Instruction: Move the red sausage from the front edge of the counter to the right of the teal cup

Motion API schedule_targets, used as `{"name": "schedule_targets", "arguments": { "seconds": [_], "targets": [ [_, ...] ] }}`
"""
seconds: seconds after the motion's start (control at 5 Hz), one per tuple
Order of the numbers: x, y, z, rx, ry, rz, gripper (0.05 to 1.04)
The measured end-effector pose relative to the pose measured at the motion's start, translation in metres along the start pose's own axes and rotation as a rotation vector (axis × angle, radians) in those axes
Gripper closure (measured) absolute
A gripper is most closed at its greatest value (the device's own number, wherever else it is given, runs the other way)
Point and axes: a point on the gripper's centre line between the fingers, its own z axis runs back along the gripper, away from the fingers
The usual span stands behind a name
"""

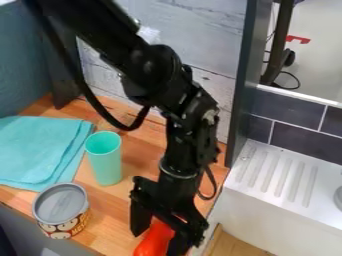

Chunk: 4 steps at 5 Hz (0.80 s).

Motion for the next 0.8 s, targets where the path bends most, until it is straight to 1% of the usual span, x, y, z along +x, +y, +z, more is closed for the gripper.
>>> {"name": "schedule_targets", "arguments": {
  "seconds": [0.2, 0.4, 0.6, 0.8],
  "targets": [
    [0.0, -0.002, -0.007, 0.0, 0.028, 0.004, 0.31],
    [-0.004, -0.007, -0.007, -0.006, 0.027, -0.003, 0.523],
    [-0.01, -0.006, -0.001, -0.005, 0.041, -0.011, 0.53],
    [-0.008, 0.003, 0.022, -0.018, -0.036, -0.018, 0.53]
  ]
}}
